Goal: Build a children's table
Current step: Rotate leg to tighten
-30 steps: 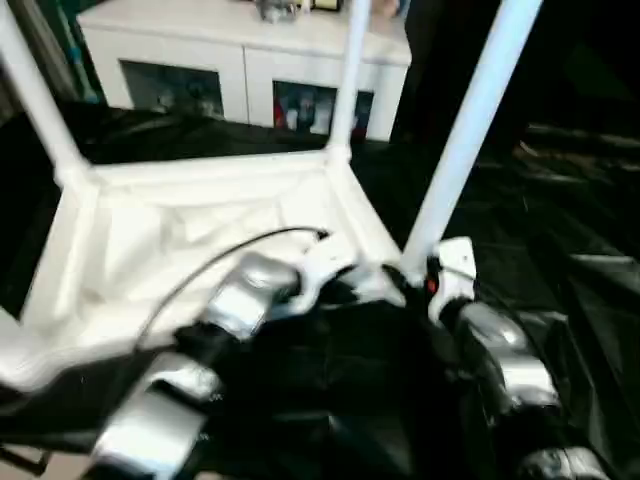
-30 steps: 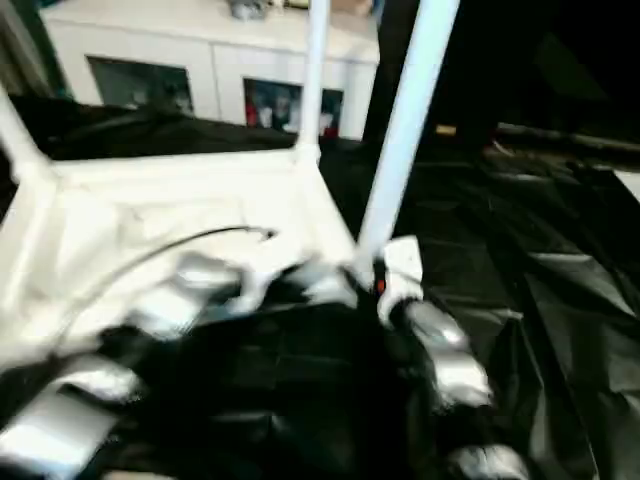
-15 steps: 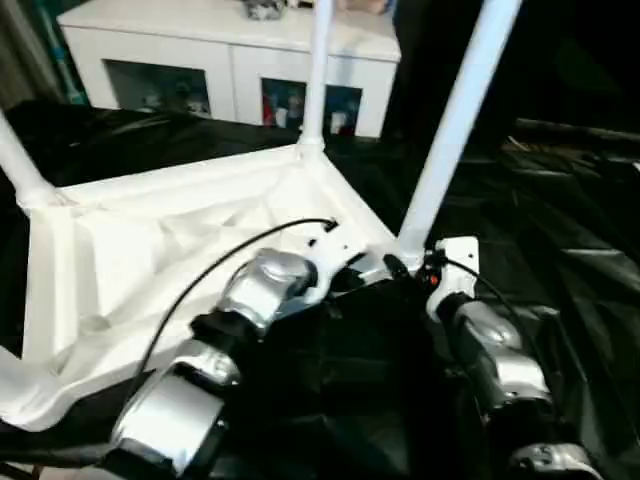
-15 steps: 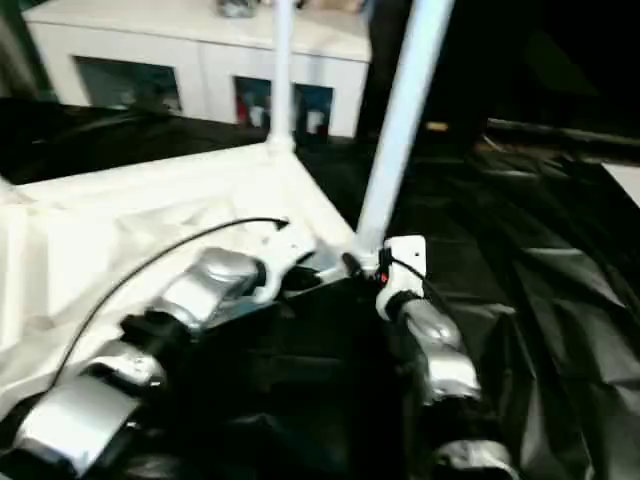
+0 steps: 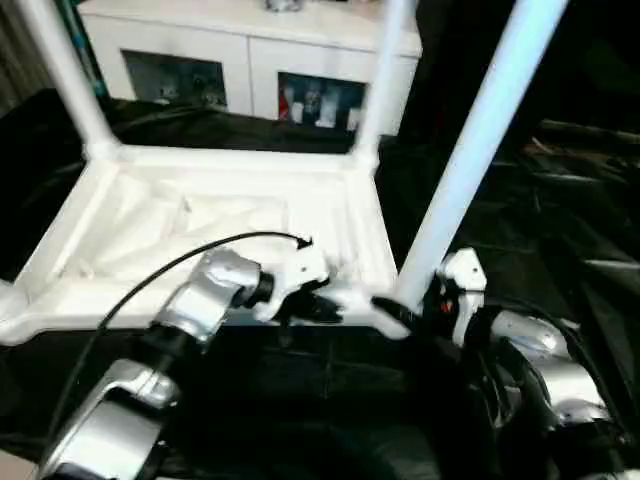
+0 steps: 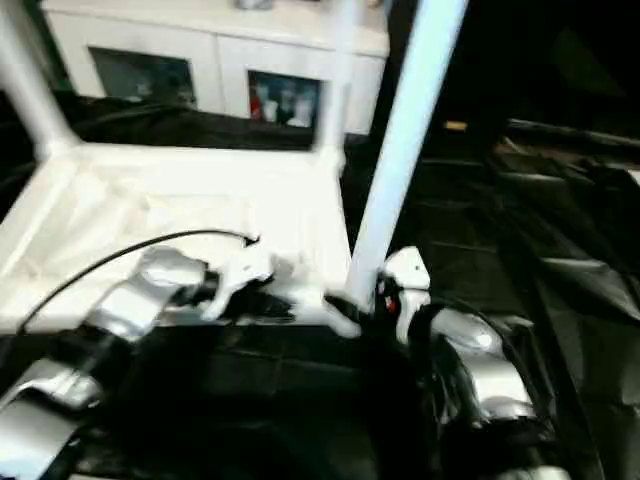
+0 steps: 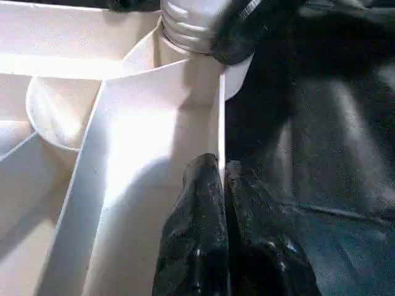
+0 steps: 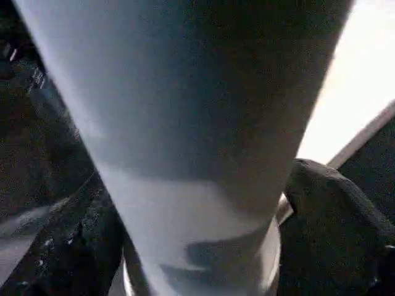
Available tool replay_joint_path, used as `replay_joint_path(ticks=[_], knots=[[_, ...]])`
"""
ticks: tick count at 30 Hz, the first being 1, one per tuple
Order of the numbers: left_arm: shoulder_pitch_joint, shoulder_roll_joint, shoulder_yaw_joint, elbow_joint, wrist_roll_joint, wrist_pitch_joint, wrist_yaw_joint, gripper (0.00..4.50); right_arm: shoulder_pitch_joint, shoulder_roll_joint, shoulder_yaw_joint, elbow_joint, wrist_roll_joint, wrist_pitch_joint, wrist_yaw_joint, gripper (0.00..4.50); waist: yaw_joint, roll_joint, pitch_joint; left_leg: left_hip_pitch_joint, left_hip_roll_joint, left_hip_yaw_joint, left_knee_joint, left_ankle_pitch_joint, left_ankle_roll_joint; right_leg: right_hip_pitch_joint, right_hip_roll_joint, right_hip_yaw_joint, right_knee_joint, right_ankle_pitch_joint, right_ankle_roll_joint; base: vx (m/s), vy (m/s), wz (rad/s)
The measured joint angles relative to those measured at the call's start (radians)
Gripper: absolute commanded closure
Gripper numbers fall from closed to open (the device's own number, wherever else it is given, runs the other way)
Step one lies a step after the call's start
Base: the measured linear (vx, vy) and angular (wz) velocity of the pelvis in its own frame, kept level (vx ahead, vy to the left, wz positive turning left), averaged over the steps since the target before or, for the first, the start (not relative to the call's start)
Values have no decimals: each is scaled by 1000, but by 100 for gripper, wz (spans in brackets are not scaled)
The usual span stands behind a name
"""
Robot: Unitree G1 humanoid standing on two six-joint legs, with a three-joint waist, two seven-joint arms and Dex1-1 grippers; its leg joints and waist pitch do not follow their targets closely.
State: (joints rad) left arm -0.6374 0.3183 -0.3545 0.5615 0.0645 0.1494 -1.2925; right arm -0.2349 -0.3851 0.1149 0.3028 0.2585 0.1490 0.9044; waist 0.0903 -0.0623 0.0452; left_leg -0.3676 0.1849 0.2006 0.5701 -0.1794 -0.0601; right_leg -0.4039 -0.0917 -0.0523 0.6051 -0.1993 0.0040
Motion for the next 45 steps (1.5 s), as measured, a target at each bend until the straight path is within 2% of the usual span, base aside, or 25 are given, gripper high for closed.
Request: replay_joint_path(ticks=[3, 11, 22, 29, 32, 34, 37, 44, 45], knots=[[4, 9, 2, -3, -3, -1, -10, 450, 2, -4, 10, -7, -13, -2, 21, 83, -2, -1, 0, 1, 1, 0, 0, 0, -1, 0, 0, 0, 0, 0, 0, 0, 0, 0], [14, 16, 2, -25, -3, 3, -10, 450, 2, -5, 17, -12, -15, -2, 42, 161, -3, -3, 1, 1, 1, 0, 0, -1, -3, 0, 0, 0, 1, 0, 0, 0, 0, 0], [22, 21, 6, -39, -3, 24, -10, 450, 3, 18, 7, -3, -10, 0, 28, 180, -5, -4, 1, 1, 1, 0, 0, -1, -3, 0, 0, 0, 1, 0, 0, 0, 0, 0], [-19, -72, 29, 56, 41, 32, 168, 450, -51, 148, -64, 137, -40, -57, -259, 180, -27, -9, -1, 7, -1, 0, 2, -1, -3, 5, 0, 3, 2, -3, 5, 0, 0, 0], [-62, -152, 43, 134, 57, 62, 297, 450, -98, 218, -99, 207, -73, -73, -461, 180, -32, -9, -1, 9, -2, 0, 2, -1, -3, 7, 0, 4, -1, -3, 6, 0, 0, 0], [-108, -235, 56, 211, 69, 91, 431, 450, -160, 274, -144, 274, -104, -70, -647, 180, -32, -8, -2, 9, -3, -1, 2, -1, -3, 8, 0, 5, -4, -3, 6, 0, 0, 0], [-141, -319, 56, 280, 79, 95, 565, 450, -217, 307, -182, 343, -117, -77, -820, 180, -30, -5, -4, 8, -8, 0, 2, -1, -3, 9, -1, 11, -6, -3, 6, 0, 0, 0], [-155, -342, 56, 324, 90, 37, 604, 450, -233, 331, -193, 389, -128, -146, -880, 180, -25, 0, -7, 3, -9, -1, 0, 0, 0, 9, -1, 13, -5, 3, 3, 0, 0, 0], [-158, -342, 55, 331, 90, 31, 603, 450, -233, 333, -200, 396, -129, -158, -873, 145, -25, 0, -7, 3, -9, -1, 0, 0, 0, 9, -1, 12, -5, 3, 3, 0, 0, 0]])
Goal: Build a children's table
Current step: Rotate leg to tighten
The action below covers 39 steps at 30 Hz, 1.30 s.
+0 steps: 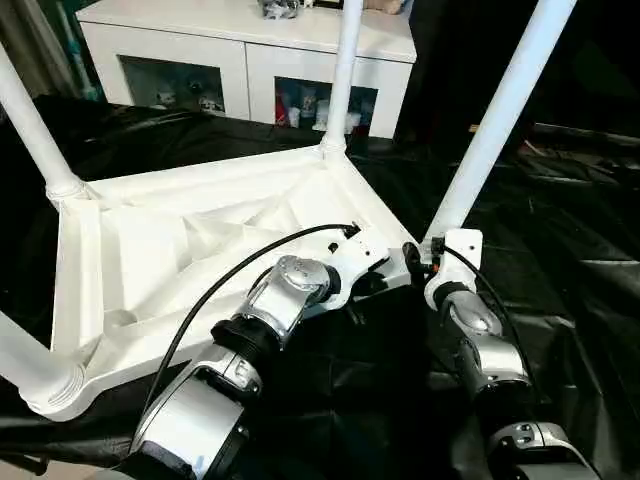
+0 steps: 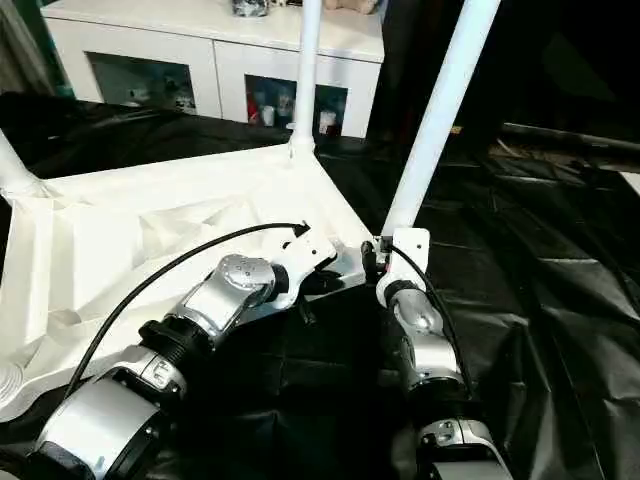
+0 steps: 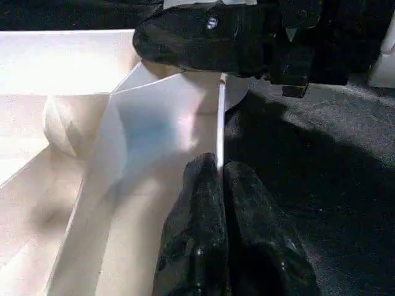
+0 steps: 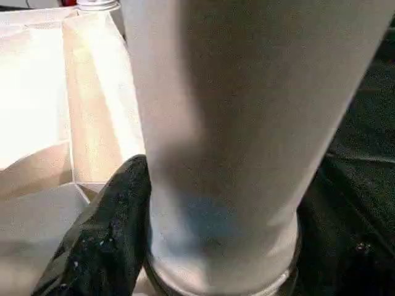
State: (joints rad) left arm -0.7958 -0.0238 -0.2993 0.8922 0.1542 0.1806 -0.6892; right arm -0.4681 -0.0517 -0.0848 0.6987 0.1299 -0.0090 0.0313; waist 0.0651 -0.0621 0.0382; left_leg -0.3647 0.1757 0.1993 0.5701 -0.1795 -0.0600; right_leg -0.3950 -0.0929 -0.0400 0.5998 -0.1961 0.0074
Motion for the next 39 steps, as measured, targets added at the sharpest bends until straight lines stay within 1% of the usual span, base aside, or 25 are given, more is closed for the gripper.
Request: replay_joint_path(ticks=[1, 3, 5, 6, 8, 9, 12, 13, 15, 17, 19, 23, 24, 28, 32, 33, 35, 37, 39], knots=[[-1, 4, -3, 2, 1, -5, -6, 450, 2, 0, -10, 2, 7, -8, 27, 111, 0, 0, 0, -1, 0, 0, -1, 0, 0, -1, 0, -1, 0, 0, 0, 0, 0, 0], [0, 26, -5, -4, 0, -15, -29, 450, 22, 1, -12, -12, 26, -26, 102, 111, -3, -2, 1, -1, 1, -1, -2, 0, 0, -1, 1, -2, 0, 0, 0, 0, 0, 0], [4, 48, -2, -11, 0, -22, -47, 450, 45, 1, -4, -28, 39, -39, 168, 76, -11, -4, 2, -3, 2, -2, -3, 0, 0, -2, 1, -4, 0, -1, 4, 0, 0, 0], [8, 59, -2, -18, 0, -22, -62, 450, 49, -3, -3, -32, 53, -36, 200, 67, -13, -4, 2, -3, 2, -3, -3, 0, 0, -2, 1, -5, 0, -1, 6, 0, 0, 0], [27, 92, -4, -54, -2, -29, -110, 450, 85, -44, 35, -82, 67, -19, 294, 57, -14, -6, 3, -2, 3, -4, -6, 0, 0, -4, 1, -7, 0, -2, 6, 0, 0, 0], [39, 108, -4, -72, -4, -34, -138, 450, 105, -71, 56, -105, 70, -11, 346, 45, -14, -6, 3, -2, 3, -4, -7, 0, 0, -4, 1, -7, 0, -2, 6, 0, 0, 0], [63, 156, -4, -115, -13, -53, -223, 450, 135, -129, 93, -150, 68, -1, 464, 45, -13, -6, 3, -2, 4, -4, -9, 0, 0, -5, 2, -7, 0, -2, 6, 0, 0, 0], [89, 188, -11, -150, -32, -82, -288, 450, 156, -164, 105, -179, 70, 1, 533, 45, -11, -5, 3, -2, 4, -4, -11, 0, 0, -6, 2, -7, 0, -2, 6, 0, 0, 0], [124, 227, -11, -193, -70, -118, -379, 450, 185, -199, 123, -219, 76, 4, 622, 45, -2, -5, 3, -2, 5, -4, -11, 0, 0, -6, 2, -8, 0, -1, 4, 0, 0, 0], [142, 265, -20, -233, -92, -129, -475, 450, 203, -221, 145, -258, 92, 8, 701, 45, 6, -5, 3, -3, 7, -2, -9, 0, 0, -9, 3, -9, 0, 0, 2, 25, -2, 2], [159, 305, -21, -260, -113, -132, -540, 450, 217, -247, 166, -277, 95, 4, 748, 45, 8, -4, 4, -4, 8, 0, -5, 2, 2, -9, 3, -9, 0, -1, 0, 0, 0, 0], [192, 359, -13, -321, -150, -105, -633, 450, 248, -304, 211, -338, 104, 6, 859, 45, 11, -5, 4, -5, 8, 3, -4, 0, 5, -8, 2, -7, -4, -1, 0, 0, 0, 0], [199, 370, -12, -329, -161, -99, -652, 450, 256, -310, 215, -349, 107, 7, 885, 45, 11, -5, 4, -5, 8, 3, -4, -1, 5, -8, 2, -7, -4, -1, 0, 0, 0, 0], [204, 393, -10, -331, -177, -92, -690, 450, 270, -320, 218, -374, 113, 25, 937, 45, 13, -6, 5, -4, 8, 3, -4, -2, 3, -8, 2, -7, -3, -1, 0, 0, 0, 0], [208, 401, -9, -334, -188, -82, -701, 450, 270, -321, 222, -378, 117, 29, 950, 45, 12, -6, 5, -3, 8, 3, -4, -2, 2, -8, 2, -7, -2, -1, 0, 0, 0, 0], [210, 404, -7, -338, -193, -78, -702, 450, 271, -322, 222, -379, 118, 31, 954, 60, 11, -6, 5, -3, 8, 3, -4, -2, 2, -8, 2, -7, -2, -1, 0, 0, 0, 0], [215, 408, -6, -347, -198, -72, -706, 450, 271, -323, 222, -382, 129, 40, 964, 60, 11, -7, 5, -3, 8, 3, -4, -2, 3, -8, 3, -7, -2, -1, 0, 0, 0, 0], [215, 408, -6, -348, -198, -70, -709, 450, 270, -323, 222, -383, 136, 45, 972, 91, 11, -7, 5, -3, 8, 3, -4, -2, 3, -8, 3, -7, -2, -1, 0, 0, 0, 0], [215, 408, -5, -348, -198, -69, -710, 450, 271, -323, 223, -385, 136, 48, 979, 96, 11, -7, 5, -3, 8, 3, -3, -1, 4, -8, 3, -7, -1, -1, 0, 0, 0, 0]])
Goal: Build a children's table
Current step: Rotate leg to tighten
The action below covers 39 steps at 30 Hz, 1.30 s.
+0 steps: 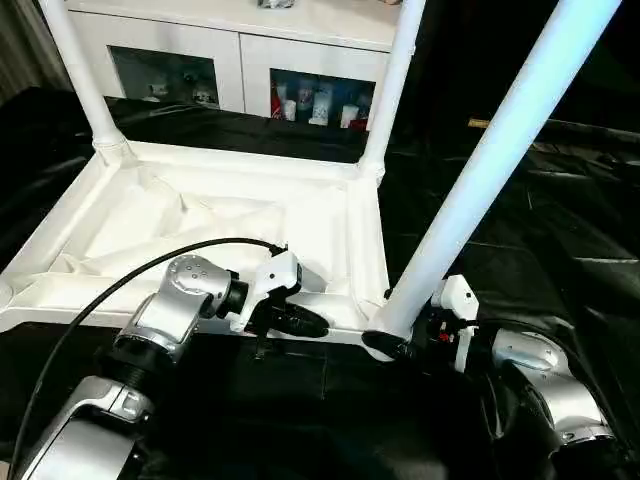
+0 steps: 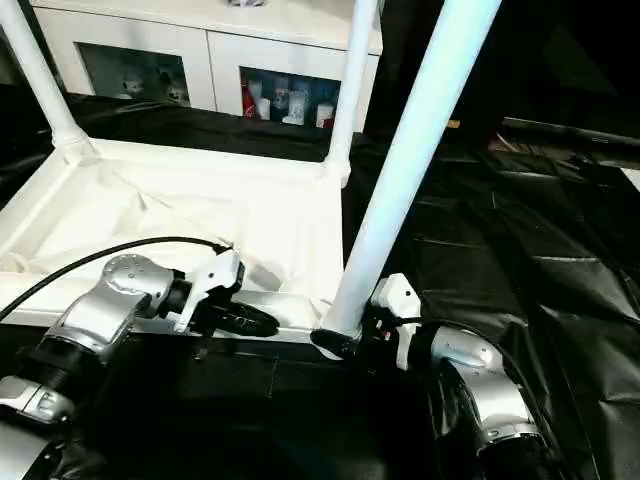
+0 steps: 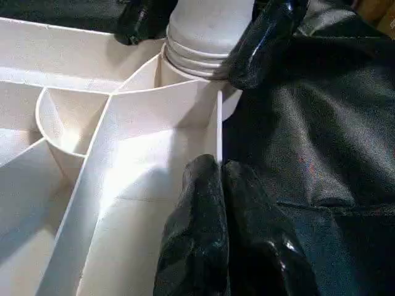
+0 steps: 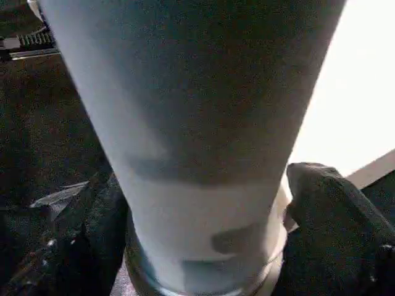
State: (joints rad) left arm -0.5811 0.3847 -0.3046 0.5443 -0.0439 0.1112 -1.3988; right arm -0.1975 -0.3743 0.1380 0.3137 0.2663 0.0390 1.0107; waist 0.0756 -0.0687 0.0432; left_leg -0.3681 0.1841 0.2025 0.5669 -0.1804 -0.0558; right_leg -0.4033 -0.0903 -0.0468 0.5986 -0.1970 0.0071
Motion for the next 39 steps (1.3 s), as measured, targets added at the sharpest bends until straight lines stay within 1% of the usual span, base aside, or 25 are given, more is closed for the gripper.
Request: replay_joint_path(ticks=[1, 2, 5, 6, 7, 8, 11, 13, 14, 15, 17, 19, 21, 22, 25, 27, 34, 35, 36, 37, 38, 39], knots=[[0, 0, 1, 0, 0, 1, 0, 450, 0, 0, 1, -3, 0, 3, 2, 114, 0, 0, 0, 0, 0, 0, 1, 0, 0, 0, 0, 0, 1, 0, 0, 0, 0, 0], [0, 0, 1, 0, 0, 1, 0, 450, 0, 0, 1, -5, 0, 5, 2, 114, 0, 0, 0, 0, 0, 0, 1, 0, 0, 0, 0, 0, 1, 0, 0, 0, 0, 0], [0, 0, 2, 0, 0, 2, 0, 450, 3, 4, 2, -11, 2, 13, 4, 137, -1, 0, 0, 0, 1, 0, 3, 0, -1, 0, 0, 0, 2, 0, 0, 0, 0, 0], [0, -1, 2, 0, 0, 2, 1, 450, 3, 8, 1, -12, 3, 15, 1, 154, -2, -1, 0, 0, 1, 0, 3, -1, -1, 0, 0, 0, 3, 0, 0, 0, 0, 0], [0, -4, 1, 0, 0, 1, 4, 450, 3, 9, 1, -12, 3, 16, -1, 154, -2, -1, 1, 0, 1, 0, 3, -1, -1, 0, 0, 0, 3, 0, 0, 0, 0, 0], [0, -7, -1, 1, 1, -6, 10, 450, 3, 10, 1, -12, 1, 16, -6, 168, -2, -1, 1, 0, 1, 0, 3, -1, -1, 0, 0, 0, 3, 0, 0, 0, 0, 0], [-8, -29, -5, 27, 24, -53, 67, 450, 1, 24, -12, 7, -7, 11, -65, 172, 2, -2, 0, 1, 1, 0, 4, -1, -2, 1, 0, 0, 3, 1, -1, 0, 0, 0], [-16, -46, -6, 52, 44, -75, 113, 450, -10, 48, -23, 33, -28, 0, -129, 177, 1, -2, 0, 2, 1, 0, 5, -1, -2, 3, 0, 1, 4, 1, -2, 0, 0, 0], [-31, -68, -5, 82, 63, -78, 175, 450, -37, 88, -42, 76, -45, -6, -221, 178, -5, -4, -1, 4, 1, 0, 7, -1, -2, 4, 0, 0, 4, 3, -4, 0, 0, 0], [-43, -85, -6, 94, 72, -73, 206, 450, -50, 103, -51, 95, -49, -6, -268, 178, -6, -4, -1, 4, 1, -1, 7, -1, -2, 5, 0, 0, 4, 3, -4, 0, 0, 0], [-62, -130, 0, 123, 88, -41, 289, 450, -81, 159, -86, 141, -65, -3, -403, 180, -13, -4, -1, 4, 1, -1, 9, -1, -2, 5, 0, 1, 3, 3, -4, 0, 0, 0], [-88, -179, 3, 156, 101, -4, 364, 450, -111, 203, -116, 182, -73, 2, -534, 180, -15, -4, -1, 3, 1, -1, 11, -1, -2, 5, 0, 1, 3, 3, -4, 0, 0, 0], [-114, -225, 7, 196, 109, 23, 433, 450, -143, 234, -140, 221, -79, 7, -641, 180, -15, -5, -1, 3, 0, -1, 11, -1, -2, 5, -1, 2, 3, 3, -4, 0, 0, 0], [-138, -262, 14, 231, 115, 41, 491, 450, -174, 260, -165, 253, -85, 14, -725, 180, -15, -5, -1, 3, 0, -1, 12, -1, -2, 6, -1, 2, 3, 3, -4, 0, 0, 0], [-178, -329, 27, 300, 120, 69, 598, 450, -241, 296, -195, 334, -103, 12, -883, 180, -14, -6, -2, 2, -1, -1, 13, -1, -2, 7, -1, 3, 2, 4, -4, 0, 0, 0], [-191, -361, 32, 325, 126, 78, 643, 450, -270, 313, -209, 373, -116, -3, -947, 180, -13, -5, -3, 2, -1, -1, 13, -1, -2, 7, -1, 3, 2, 5, -5, 0, 0, 0], [-216, -390, 27, 360, 137, 88, 675, 450, -289, 324, -213, 418, -131, -50, -983, 180, -10, -5, -3, 1, -1, -1, 13, -1, -2, 8, -1, 3, 2, 6, -4, 0, 0, 0], [-218, -390, 25, 364, 139, 89, 676, 450, -289, 323, -216, 418, -129, -52, -977, 145, -9, -5, -3, 1, -1, -1, 12, -1, -2, 8, -1, 3, 2, 6, -4, 0, 0, 0], [-219, -390, 23, 365, 141, 92, 677, 450, -289, 323, -220, 418, -127, -53, -969, 124, -9, -5, -3, 1, -1, -1, 12, -1, -2, 8, -1, 3, 1, 6, -4, 0, 0, 0], [-224, -390, 20, 366, 148, 100, 678, 423, -288, 321, -225, 419, -122, -53, -957, 110, -8, -6, -3, 1, -1, -1, 12, -1, -2, 8, -1, 3, 1, 6, -4, 0, 0, 0], [-230, -389, 18, 370, 150, 107, 684, 397, -285, 321, -226, 418, -122, -55, -947, 108, -9, -6, -3, 1, -1, -2, 12, -1, -2, 8, -1, 3, 1, 6, -4, 0, 0, 0], [-238, -389, 18, 376, 157, 115, 698, 397, -284, 323, -225, 418, -122, -58, -936, 101, -11, -6, -3, 1, -1, -2, 12, -1, -2, 8, -1, 3, 1, 6, -3, 0, 0, 0]])
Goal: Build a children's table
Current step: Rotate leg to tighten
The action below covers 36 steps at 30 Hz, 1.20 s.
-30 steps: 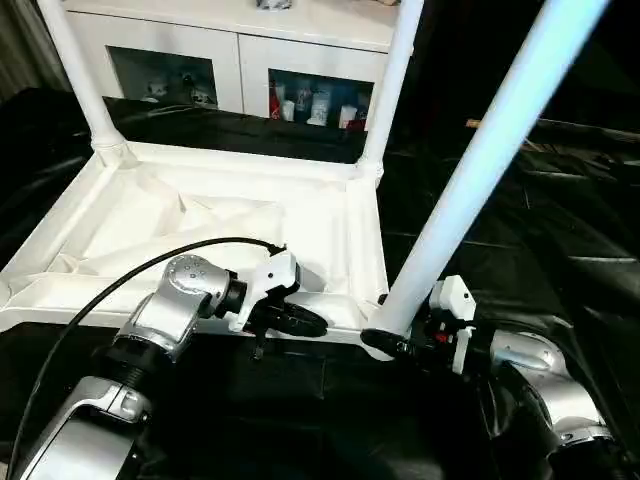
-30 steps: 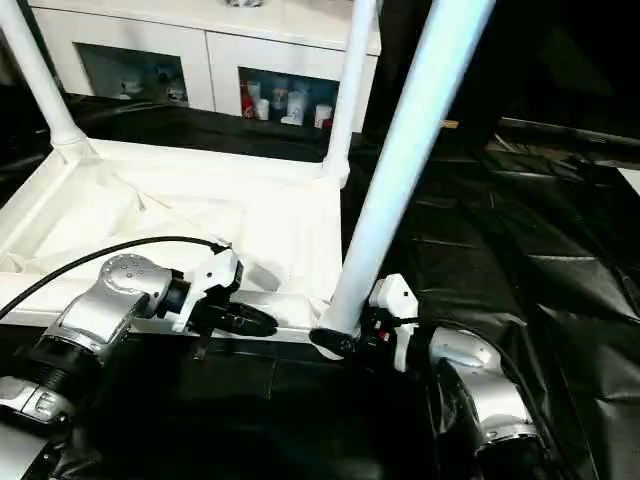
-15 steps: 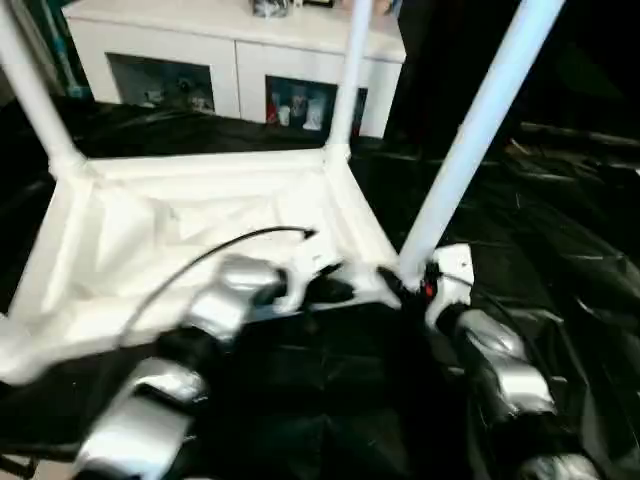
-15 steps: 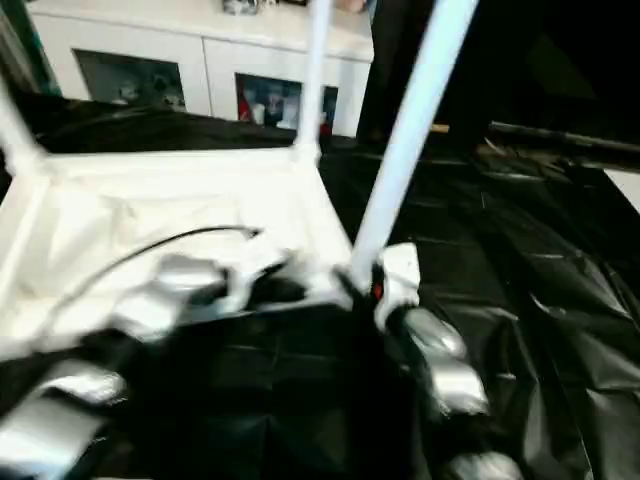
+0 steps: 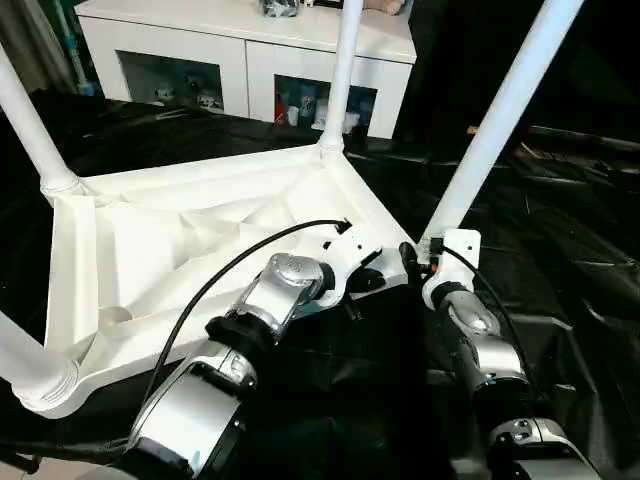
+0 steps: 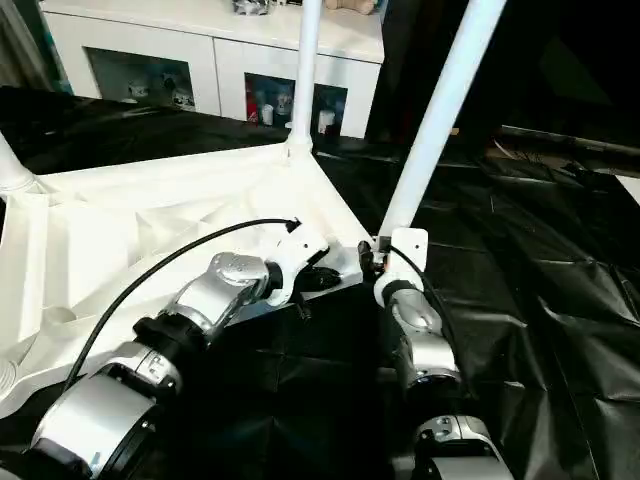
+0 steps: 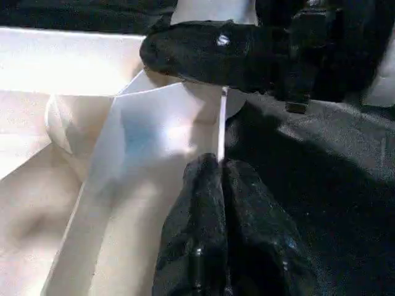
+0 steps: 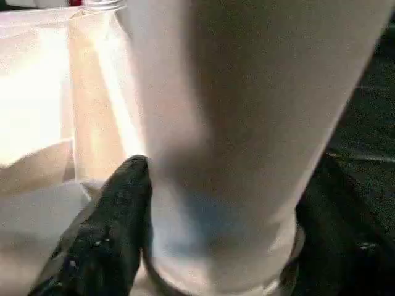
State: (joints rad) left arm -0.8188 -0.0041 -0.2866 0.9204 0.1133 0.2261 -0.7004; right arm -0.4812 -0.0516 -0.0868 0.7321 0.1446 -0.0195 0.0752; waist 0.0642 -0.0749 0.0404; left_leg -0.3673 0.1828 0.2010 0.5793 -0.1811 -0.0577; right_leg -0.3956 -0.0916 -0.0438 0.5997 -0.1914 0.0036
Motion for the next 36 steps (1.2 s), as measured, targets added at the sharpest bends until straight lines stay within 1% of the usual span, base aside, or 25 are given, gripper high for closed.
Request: replay_joint_path(ticks=[1, 2, 3, 4, 6, 9, 10, 11, 12, 13, 15, 17, 19, 21, 22, 23, 27, 30, 32, 33, 36], knots=[[-9, -1, 0, 6, 2, 15, 12, 394, 2, 0, 1, 0, 1, -6, 11, 89, -3, 0, 0, 0, 0, 0, 0, 0, 0, 0, 0, 0, 0, 0, 0, 0, 0, 0], [-11, -1, 0, 9, 3, 19, 20, 394, 3, 0, 1, 0, 1, -8, 19, 89, -4, 0, 0, 0, 0, 0, 0, 0, 0, 0, 0, 0, 0, -1, 2, 0, 0, 0], [-13, -1, 1, 11, 4, 22, 25, 383, 4, 0, 1, 0, 1, -11, 25, 76, -6, 0, 0, 0, 0, 0, -1, 0, 0, -1, 0, 0, 0, -2, 3, 0, 0, 0], [-16, -1, 1, 16, 8, 22, 31, 357, 5, 0, 3, 0, 1, -12, 31, 62, -7, 0, 0, 0, 0, -1, -1, 0, 0, -1, 0, -1, 0, -3, 5, 0, 0, 0], [-19, -1, 1, 21, 11, 22, 38, 353, 6, 1, 7, 0, 1, -13, 36, 52, -8, 0, 0, 0, 0, -1, -1, 0, 0, -1, 0, -1, 0, -3, 5, 0, 0, 0], [-26, -4, -5, 30, 21, 22, 52, 319, 6, 0, 11, 0, 1, -12, 44, 48, -8, 0, 0, 0, 0, -1, -3, 0, 0, -2, 0, -2, -1, -3, 6, 0, 0, 0], [-30, -5, -5, 36, 22, 25, 52, 319, 8, -2, 11, -2, 1, -12, 53, 48, -8, 0, 0, 0, 0, -2, -4, 0, 0, -2, 0, -2, -1, -3, 6, 0, 0, 0], [-32, -5, -5, 37, 23, 30, 51, 344, 11, -3, 11, -4, 1, -12, 62, 48, -8, 1, 0, 0, 0, -2, -4, 0, 0, -2, 0, -2, -2, -3, 6, 0, 0, 0], [-36, -5, -5, 39, 24, 35, 49, 344, 13, -3, 11, -6, 1, -12, 69, 48, -8, 1, 0, 0, 0, -2, -5, 0, 0, -2, 0, -2, -3, -3, 6, 0, 0, 0], [-40, -5, -6, 41, 29, 42, 47, 359, 18, -5, 10, -13, 1, -11, 76, 48, -9, 1, 0, 0, 0, -2, -5, 0, 0, -2, 0, -3, -4, -3, 6, 0, 0, 0], [-49, -6, -7, 47, 30, 58, 42, 352, 21, -9, 10, -19, 2, -6, 86, 48, -9, 1, 0, 0, 0, -2, -5, 0, 0, -2, 0, -3, -4, -2, 6, 0, 0, 0], [-61, -6, -17, 58, 36, 77, 27, 356, 36, -18, 11, -47, 4, 8, 108, 48, -9, 1, 1, 0, 0, -2, -5, 0, 0, -2, 0, -3, -5, -2, 6, 0, 0, 0], [-74, -6, -30, 65, 43, 91, 8, 391, 52, -34, 15, -71, 9, 16, 127, 48, -9, 2, 1, 0, 0, -2, -5, 0, 0, -2, 0, -2, -5, -2, 6, 0, 0, 0], [-84, -5, -38, 69, 47, 104, -10, 391, 60, -47, 17, -91, 12, 21, 149, 48, -8, 3, 1, 0, 0, -2, -5, 0, 0, -3, 0, -2, -5, -2, 6, 0, 0, 0], [-87, -6, -37, 72, 46, 104, -15, 422, 65, -56, 17, -108, 15, 29, 160, 48, -7, 4, 2, -1, 0, -2, -5, 0, 0, -3, 0, -2, -5, -2, 6, 0, 0, 0], [-89, -8, -37, 75, 45, 103, -18, 438, 72, -68, 18, -125, 16, 31, 175, 48, -5, 5, 2, -1, 0, -2, -6, 0, 0, -3, 0, -2, -6, -2, 5, 0, 0, 0], [-90, -2, -37, 75, 45, 97, -52, 446, 110, -132, 27, -183, 20, 32, 268, 48, -4, 6, 2, -1, 0, -2, -6, 0, 0, -2, 0, -3, -6, -2, 5, 0, 0, 0], [-89, 11, -46, 66, 49, 91, -85, 446, 158, -181, 56, -242, 25, 29, 381, 48, -3, 6, 2, 0, 0, -2, -10, 0, 0, -3, 0, -3, -6, -2, 5, 0, 0, 0], [-81, 34, -50, 49, 47, 78, -136, 446, 199, -223, 67, -296, 48, 29, 469, 48, -3, 7, 2, 0, 0, -2, -13, 0, 0, -4, 0, -4, -6, -2, 5, 0, 0, 0], [-73, 45, -56, 36, 47, 70, -158, 446, 214, -243, 72, -315, 57, 29, 505, 48, -3, 7, 2, 0, 0, -2, -14, 0, 0, -4, 0, -5, -6, -2, 5, 0, 0, 0], [-25, 100, -77, -34, 41, -3, -260, 446, 257, -307, 86, -378, 83, 31, 617, 48, 2, 10, 1, 0, 1, -2, -18, 0, 0, -4, 1, -5, -6, -3, 6, 0, 0, 0]])
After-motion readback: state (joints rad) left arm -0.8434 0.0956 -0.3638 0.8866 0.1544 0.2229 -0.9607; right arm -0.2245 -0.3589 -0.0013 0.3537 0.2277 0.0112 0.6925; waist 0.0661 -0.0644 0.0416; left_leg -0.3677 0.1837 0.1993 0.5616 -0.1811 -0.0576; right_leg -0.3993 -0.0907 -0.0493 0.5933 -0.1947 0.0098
